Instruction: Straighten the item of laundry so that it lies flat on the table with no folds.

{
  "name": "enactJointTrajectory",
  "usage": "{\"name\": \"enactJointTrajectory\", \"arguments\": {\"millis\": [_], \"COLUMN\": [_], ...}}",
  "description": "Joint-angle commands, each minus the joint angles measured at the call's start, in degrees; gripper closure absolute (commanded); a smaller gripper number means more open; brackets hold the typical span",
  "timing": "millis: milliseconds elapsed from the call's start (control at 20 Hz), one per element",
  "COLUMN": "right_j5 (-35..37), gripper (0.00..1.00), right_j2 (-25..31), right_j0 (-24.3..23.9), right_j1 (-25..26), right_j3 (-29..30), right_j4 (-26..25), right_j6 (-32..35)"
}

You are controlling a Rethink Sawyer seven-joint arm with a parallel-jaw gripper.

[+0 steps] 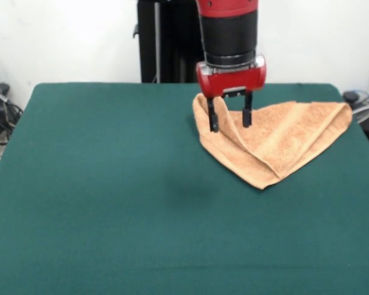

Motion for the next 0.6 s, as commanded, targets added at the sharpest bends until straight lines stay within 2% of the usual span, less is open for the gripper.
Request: {"name": "enactJointTrajectory", "arguments": {"millis": [50,450,600], "right_j5": [-1.7,-1.0,-2.1], "gripper": [0.0,0.0,0.0], "right_j2": [0.0,-0.4,-1.5], "right_j0": [0.1,1.5,2.2], "right_j1": [3.0,3.3,5.6], "right_j3": [-5.0,-6.9,-6.8], "right_j4": [-2.9,-2.5,-3.2], "right_j6": [3.0,3.8,4.5]}}
